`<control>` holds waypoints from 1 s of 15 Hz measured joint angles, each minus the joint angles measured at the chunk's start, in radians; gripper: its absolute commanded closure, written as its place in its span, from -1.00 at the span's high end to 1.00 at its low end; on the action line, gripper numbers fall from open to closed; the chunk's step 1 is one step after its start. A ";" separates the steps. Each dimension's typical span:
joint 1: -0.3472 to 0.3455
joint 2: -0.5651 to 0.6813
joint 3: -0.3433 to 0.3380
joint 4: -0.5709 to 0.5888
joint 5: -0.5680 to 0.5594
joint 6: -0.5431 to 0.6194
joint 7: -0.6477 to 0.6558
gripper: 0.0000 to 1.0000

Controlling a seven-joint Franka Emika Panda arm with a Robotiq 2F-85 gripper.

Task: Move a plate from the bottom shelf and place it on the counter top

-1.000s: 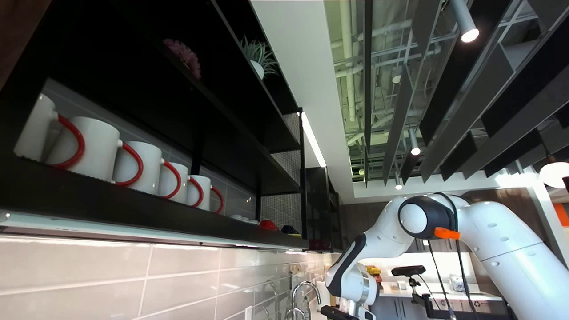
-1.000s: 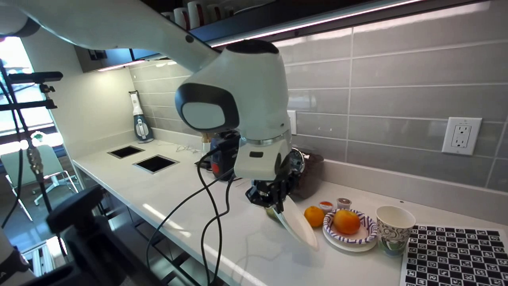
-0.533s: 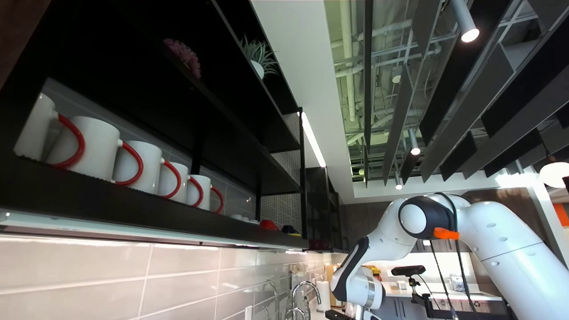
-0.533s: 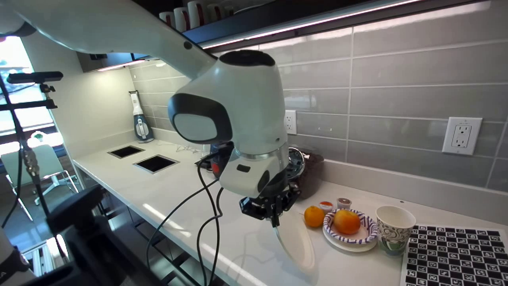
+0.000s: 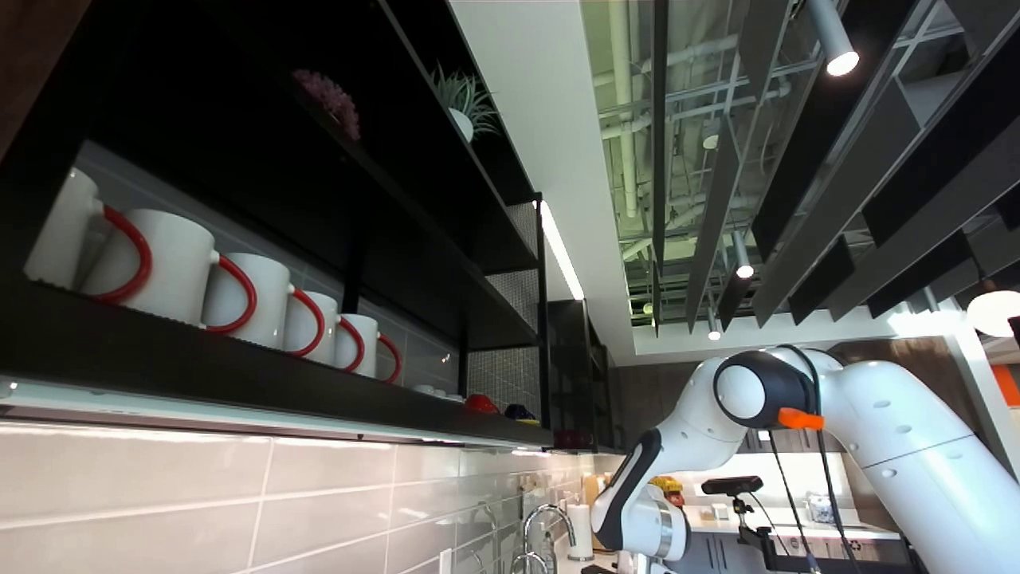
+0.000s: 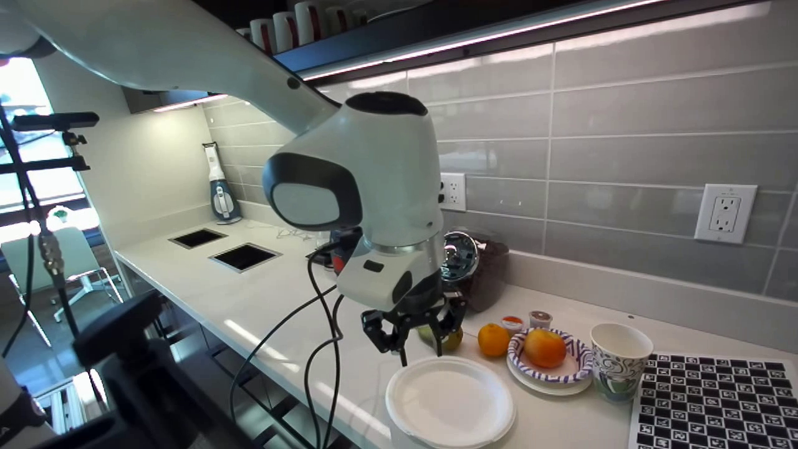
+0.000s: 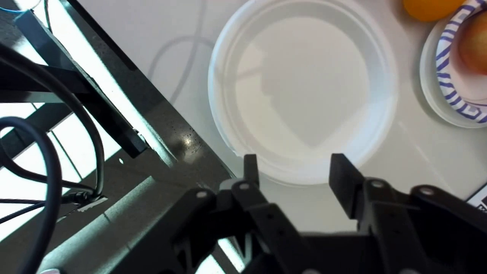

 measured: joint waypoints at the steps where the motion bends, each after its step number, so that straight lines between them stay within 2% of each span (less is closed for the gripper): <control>1: 0.000 -0.007 -0.005 -0.003 -0.013 -0.003 0.004 0.80; 3: -0.002 -0.035 -0.016 -0.015 -0.023 -0.022 0.003 1.00; 6: -0.012 -0.105 -0.025 -0.027 -0.024 -0.127 -0.037 1.00; 9: -0.020 -0.185 -0.034 -0.027 -0.070 -0.267 -0.134 1.00; 12: -0.022 -0.251 -0.040 -0.022 -0.186 -0.381 -0.214 1.00; 15: -0.017 -0.295 -0.038 -0.017 -0.327 -0.447 -0.261 1.00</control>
